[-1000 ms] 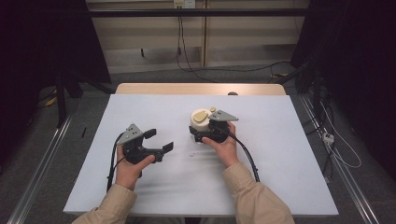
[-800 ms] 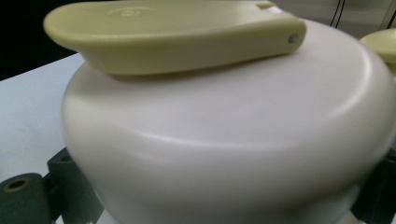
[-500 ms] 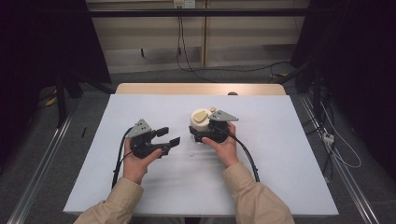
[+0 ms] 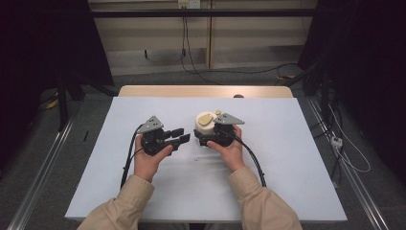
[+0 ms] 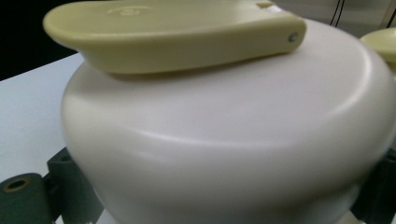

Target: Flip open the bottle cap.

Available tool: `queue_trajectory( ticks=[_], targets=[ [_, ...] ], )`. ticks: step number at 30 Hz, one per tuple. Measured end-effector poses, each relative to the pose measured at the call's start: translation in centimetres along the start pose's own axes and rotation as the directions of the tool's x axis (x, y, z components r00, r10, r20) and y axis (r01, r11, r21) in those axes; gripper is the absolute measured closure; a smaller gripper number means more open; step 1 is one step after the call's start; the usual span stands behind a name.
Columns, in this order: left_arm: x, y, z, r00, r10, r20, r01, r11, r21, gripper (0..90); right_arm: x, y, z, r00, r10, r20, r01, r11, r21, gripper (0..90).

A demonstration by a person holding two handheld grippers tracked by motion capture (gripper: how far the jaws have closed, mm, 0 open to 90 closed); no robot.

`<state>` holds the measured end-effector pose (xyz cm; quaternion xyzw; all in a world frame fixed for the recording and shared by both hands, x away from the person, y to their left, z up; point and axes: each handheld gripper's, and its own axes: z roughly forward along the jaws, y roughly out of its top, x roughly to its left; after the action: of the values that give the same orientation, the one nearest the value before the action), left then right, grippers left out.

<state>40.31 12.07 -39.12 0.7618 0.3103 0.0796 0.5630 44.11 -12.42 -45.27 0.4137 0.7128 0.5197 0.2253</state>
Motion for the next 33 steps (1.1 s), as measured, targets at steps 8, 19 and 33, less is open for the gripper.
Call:
queue_trajectory(
  ticks=[8,19,33],
  targets=[
    [0.4,0.5,0.9,0.9999,-0.016,-0.006,0.016,0.9998,0.01,71.4,0.0,0.0,0.0,1.0,0.0,0.0,0.0,1.0,-0.001,6.4],
    [0.6,1.1,2.1,0.9999,-0.008,-0.009,0.008,0.9994,0.033,78.5,0.0,0.0,0.0,1.0,0.0,-0.001,0.0,1.0,0.0,6.4],
    [0.6,1.5,3.5,1.0,0.003,0.001,-0.003,0.9984,0.056,90.0,0.0,0.0,0.0,1.0,0.0,-0.002,0.0,1.0,0.0,6.4]
  ],
)
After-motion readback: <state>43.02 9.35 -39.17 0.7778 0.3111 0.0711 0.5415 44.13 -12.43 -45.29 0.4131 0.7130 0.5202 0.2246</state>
